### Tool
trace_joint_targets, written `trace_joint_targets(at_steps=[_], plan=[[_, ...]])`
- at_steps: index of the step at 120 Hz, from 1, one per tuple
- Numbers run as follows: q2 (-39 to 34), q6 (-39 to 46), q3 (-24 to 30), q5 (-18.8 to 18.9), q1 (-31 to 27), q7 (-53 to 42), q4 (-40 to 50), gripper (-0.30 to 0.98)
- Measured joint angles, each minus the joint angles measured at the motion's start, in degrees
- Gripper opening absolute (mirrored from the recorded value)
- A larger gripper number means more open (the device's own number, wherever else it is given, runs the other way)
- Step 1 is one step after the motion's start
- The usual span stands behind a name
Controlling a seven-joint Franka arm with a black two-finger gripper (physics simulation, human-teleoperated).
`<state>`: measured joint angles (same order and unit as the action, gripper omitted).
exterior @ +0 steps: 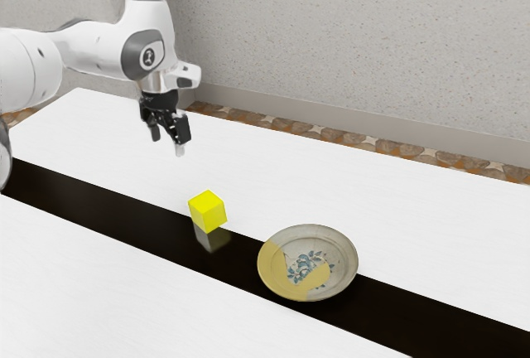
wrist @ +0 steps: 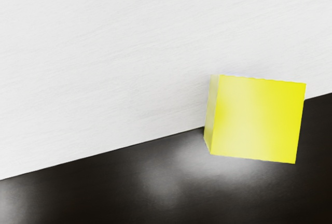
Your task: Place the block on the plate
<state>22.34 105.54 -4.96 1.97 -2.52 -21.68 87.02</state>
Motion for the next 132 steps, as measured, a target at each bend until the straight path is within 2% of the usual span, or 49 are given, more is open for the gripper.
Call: trace_joint_targets(at_steps=[26, 56, 80, 132], plan=[[-1.1, 5.0, 0.5, -2.2, 2.7, -2.2, 7.8, 0.69], [2.5, 8.2, 0.9, -3.4, 4.4, -2.3, 7.8, 0.69], [7.3, 12.5, 0.9, -2.9, 4.5, -2.0, 6.8, 0.69], [12.9, 18.5, 0.9, -3.3, 4.6, -1.6, 6.8, 0.69]])
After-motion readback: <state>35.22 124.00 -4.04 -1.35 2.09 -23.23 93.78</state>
